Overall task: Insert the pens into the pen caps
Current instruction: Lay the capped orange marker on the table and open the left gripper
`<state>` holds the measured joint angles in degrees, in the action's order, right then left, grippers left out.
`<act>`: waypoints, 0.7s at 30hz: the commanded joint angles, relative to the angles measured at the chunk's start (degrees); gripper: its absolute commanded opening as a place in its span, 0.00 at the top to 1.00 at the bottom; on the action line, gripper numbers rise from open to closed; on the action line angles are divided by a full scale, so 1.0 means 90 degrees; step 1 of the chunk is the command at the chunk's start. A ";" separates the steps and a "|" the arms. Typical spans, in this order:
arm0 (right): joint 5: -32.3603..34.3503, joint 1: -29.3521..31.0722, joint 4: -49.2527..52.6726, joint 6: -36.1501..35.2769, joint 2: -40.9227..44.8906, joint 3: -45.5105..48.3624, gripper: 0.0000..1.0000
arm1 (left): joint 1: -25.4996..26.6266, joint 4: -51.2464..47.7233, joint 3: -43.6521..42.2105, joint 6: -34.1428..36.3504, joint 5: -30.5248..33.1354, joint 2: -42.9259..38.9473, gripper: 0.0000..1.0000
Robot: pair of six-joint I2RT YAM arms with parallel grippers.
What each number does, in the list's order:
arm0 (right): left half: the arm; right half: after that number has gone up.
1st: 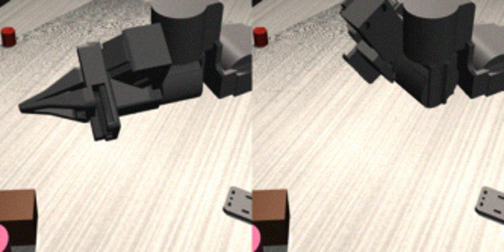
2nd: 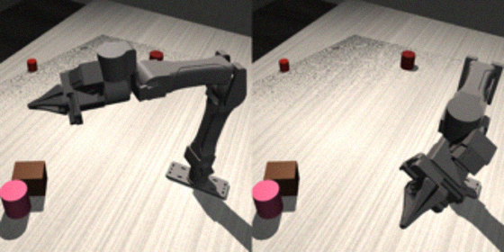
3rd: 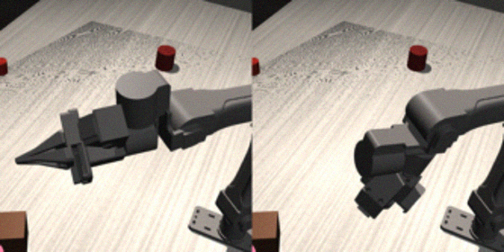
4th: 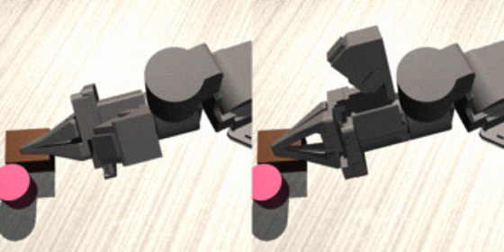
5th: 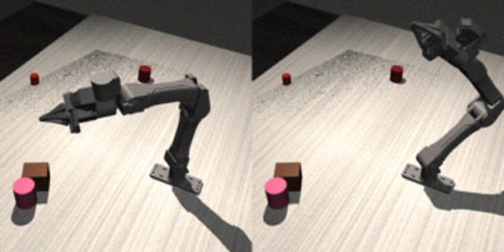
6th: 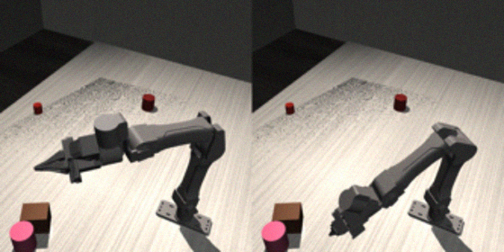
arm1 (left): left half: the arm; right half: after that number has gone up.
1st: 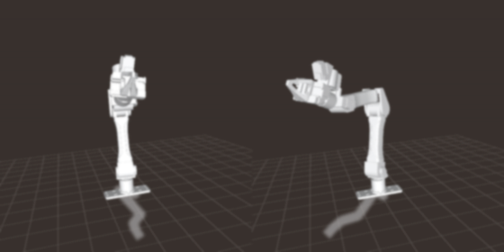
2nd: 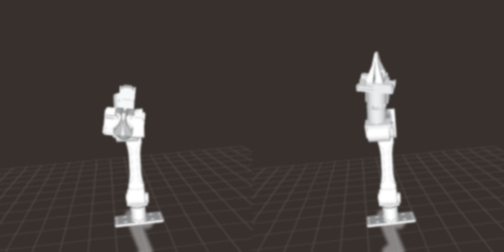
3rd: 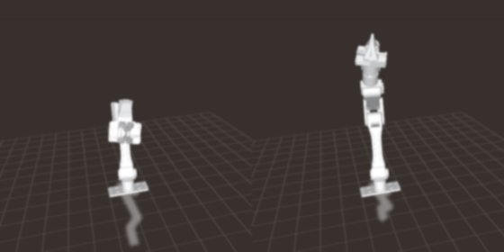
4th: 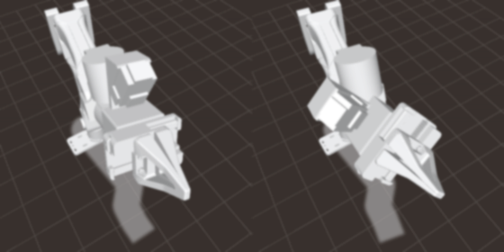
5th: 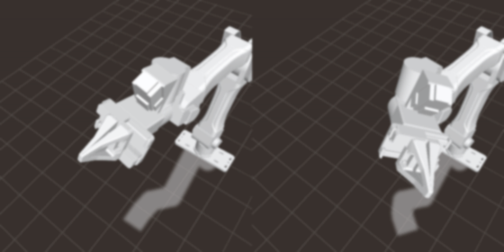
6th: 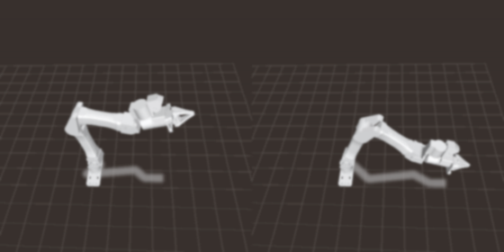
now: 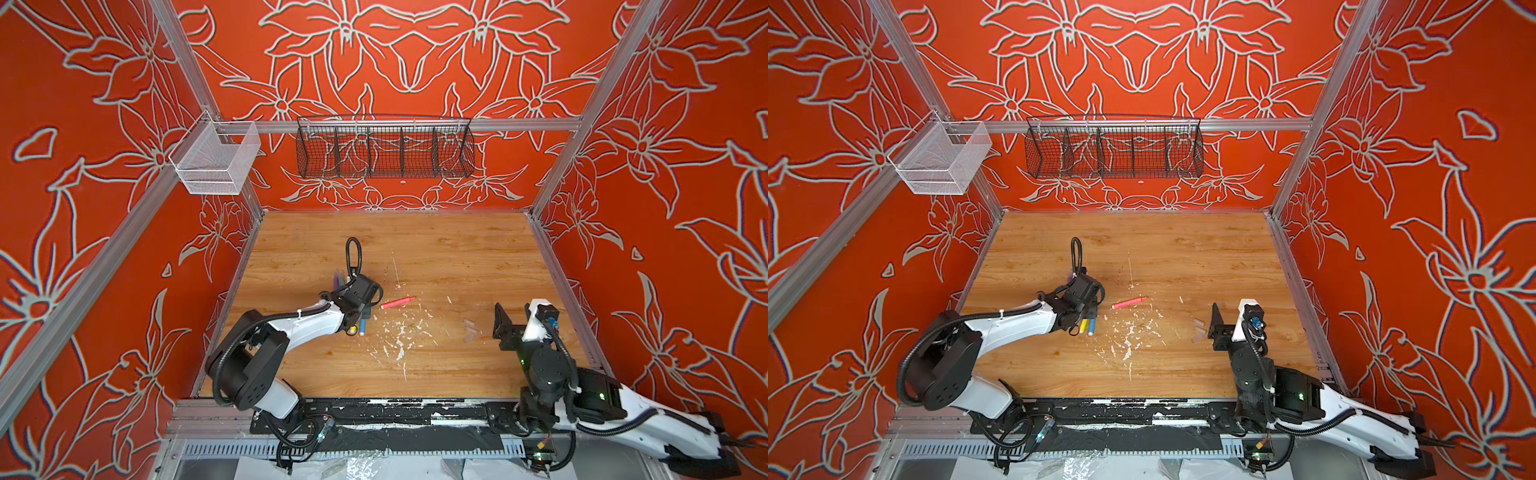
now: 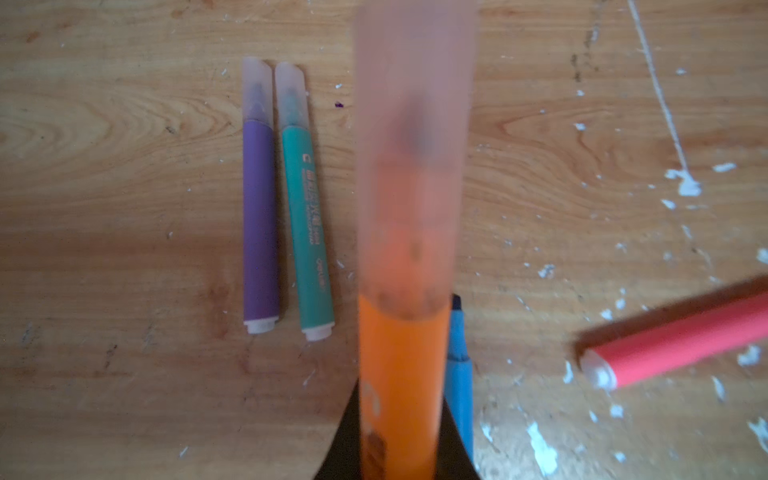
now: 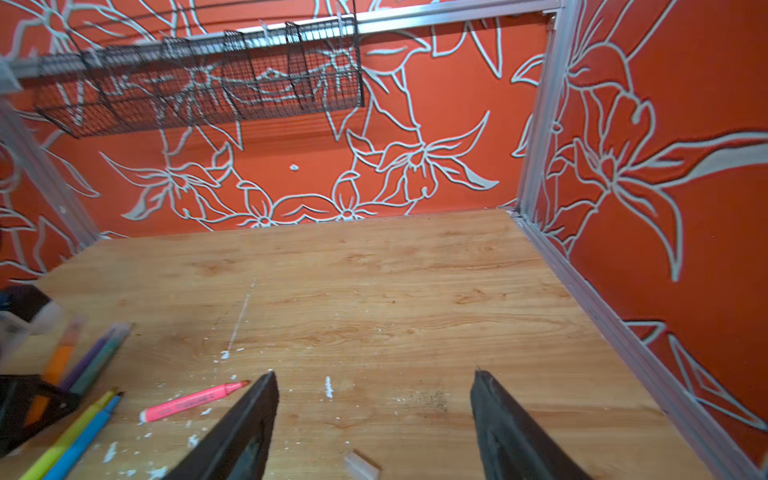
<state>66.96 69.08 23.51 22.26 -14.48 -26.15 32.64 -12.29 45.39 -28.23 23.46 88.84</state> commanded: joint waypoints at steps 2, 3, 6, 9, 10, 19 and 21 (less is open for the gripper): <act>-0.0699 -0.0914 0.0107 0.0153 -0.0543 0.0074 0.24 | -0.0072 -0.0753 0.0487 -0.0768 0.0392 0.0530 1.00; -0.0966 -0.1237 0.0040 0.0185 -0.0750 0.0109 0.25 | -0.0072 -0.0909 0.0540 -0.0904 0.0544 0.0590 1.00; -0.1641 -0.2119 0.0005 0.0453 -0.1435 0.0056 0.25 | -0.0113 -0.0787 0.0381 -0.0998 0.0691 0.0540 1.00; -0.2219 -0.2824 -0.0039 0.0541 -0.1971 -0.0086 0.25 | -0.0228 -0.0765 0.0324 -0.0964 0.0524 0.0513 1.00; -0.2384 -0.3018 -0.0094 0.0563 -0.2080 -0.0107 0.25 | -0.0238 -0.0733 0.0285 -0.0942 0.0547 0.0461 1.00; -0.3551 -0.4474 -0.1457 0.0536 -0.2860 0.0396 0.25 | -0.0441 -0.0568 0.0097 -0.0663 0.0308 0.0317 0.94; -0.3724 -0.4765 -0.1662 0.0626 -0.3055 0.0502 0.26 | -0.0486 -0.0481 0.0064 -0.0596 0.0164 0.0342 0.90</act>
<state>37.78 28.64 13.17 26.22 -40.36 -23.31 29.02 -17.06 46.87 -33.87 25.87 92.82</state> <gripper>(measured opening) 0.745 0.149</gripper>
